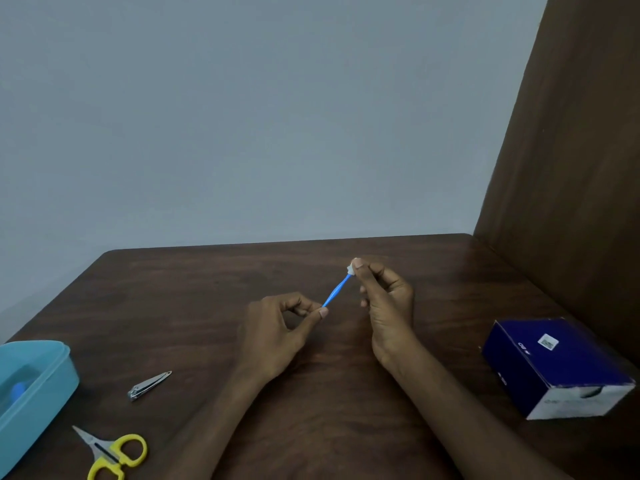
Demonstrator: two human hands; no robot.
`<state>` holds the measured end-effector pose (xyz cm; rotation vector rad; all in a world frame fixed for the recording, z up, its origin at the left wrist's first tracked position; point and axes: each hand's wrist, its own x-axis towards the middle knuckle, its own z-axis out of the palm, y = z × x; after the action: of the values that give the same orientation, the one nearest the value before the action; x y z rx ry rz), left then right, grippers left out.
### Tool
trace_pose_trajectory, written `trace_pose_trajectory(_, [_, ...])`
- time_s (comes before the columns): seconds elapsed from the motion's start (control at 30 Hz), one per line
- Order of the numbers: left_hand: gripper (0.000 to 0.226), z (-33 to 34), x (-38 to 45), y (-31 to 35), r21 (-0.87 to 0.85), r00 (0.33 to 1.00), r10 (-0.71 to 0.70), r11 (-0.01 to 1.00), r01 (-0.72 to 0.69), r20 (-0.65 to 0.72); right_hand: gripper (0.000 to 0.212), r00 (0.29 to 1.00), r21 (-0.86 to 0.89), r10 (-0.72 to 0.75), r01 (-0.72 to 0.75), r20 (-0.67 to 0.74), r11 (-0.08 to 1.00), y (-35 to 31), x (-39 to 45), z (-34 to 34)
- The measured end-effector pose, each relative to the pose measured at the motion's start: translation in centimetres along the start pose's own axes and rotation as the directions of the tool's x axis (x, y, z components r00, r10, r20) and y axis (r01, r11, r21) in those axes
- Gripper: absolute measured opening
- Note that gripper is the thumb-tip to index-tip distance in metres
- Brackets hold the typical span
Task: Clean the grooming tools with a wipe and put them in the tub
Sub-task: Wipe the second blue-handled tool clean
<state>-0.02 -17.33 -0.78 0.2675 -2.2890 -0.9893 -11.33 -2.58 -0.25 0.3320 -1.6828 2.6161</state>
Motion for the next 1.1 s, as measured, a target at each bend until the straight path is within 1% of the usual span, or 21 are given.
trace_pose_trajectory(0.1, [0.011,-0.22,0.01,0.09,0.017,1.000,-0.007,1.000,0.007,-0.002,0.010,1.000,-0.012,-0.024,0.024,-0.006,1.000,0.05,0.26,-0.10])
trace_pose_trajectory(0.23, [0.010,-0.35,0.01,-0.02,0.008,1.000,-0.021,1.000,0.021,0.013,0.013,1.000,-0.034,0.020,-0.019,0.019,0.999,0.23,0.22,0.12])
trace_pose_trajectory(0.33, [0.011,-0.42,-0.01,0.17,0.005,1.000,-0.013,1.000,0.013,0.010,0.014,1.000,-0.033,-0.020,0.020,-0.011,0.999,-0.06,0.25,0.05])
trace_pose_trajectory(0.43, [0.013,-0.40,-0.02,0.20,0.017,1.000,-0.010,1.000,0.010,0.005,0.016,0.999,-0.103,-0.042,0.038,-0.034,0.994,-0.04,0.37,-0.12])
trace_pose_trajectory(0.53, [0.012,-0.46,-0.06,0.28,0.022,1.000,-0.012,1.000,0.012,0.011,0.019,1.000,-0.152,-0.018,0.015,-0.013,0.988,0.18,0.38,-0.18])
trace_pose_trajectory(0.6, [0.013,-0.46,-0.08,0.32,0.024,1.000,-0.016,1.000,0.016,0.012,0.016,1.000,-0.167,0.004,-0.005,-0.006,0.986,0.11,0.31,-0.22])
trace_pose_trajectory(0.73, [0.011,-0.53,-0.07,0.46,-0.005,1.000,-0.015,1.000,0.016,0.021,0.015,1.000,-0.106,0.015,-0.016,-0.006,0.994,-0.19,0.23,-0.23])
trace_pose_trajectory(0.83, [0.012,-0.56,-0.04,0.50,-0.014,1.000,-0.016,1.000,0.017,0.012,0.015,0.999,-0.125,0.005,0.000,0.036,0.992,-0.11,0.16,0.06])
trace_pose_trajectory(1.0, [0.010,-0.57,-0.05,0.47,-0.021,1.000,-0.018,1.000,0.018,0.013,0.020,0.990,-0.075,0.083,-0.075,0.110,0.994,0.15,-0.32,0.48])
trace_pose_trajectory(1.1, [0.010,-0.56,-0.04,0.53,-0.037,1.000,-0.018,0.999,0.018,0.017,0.017,0.993,-0.034,0.067,-0.064,0.098,0.997,0.07,-0.24,0.42])
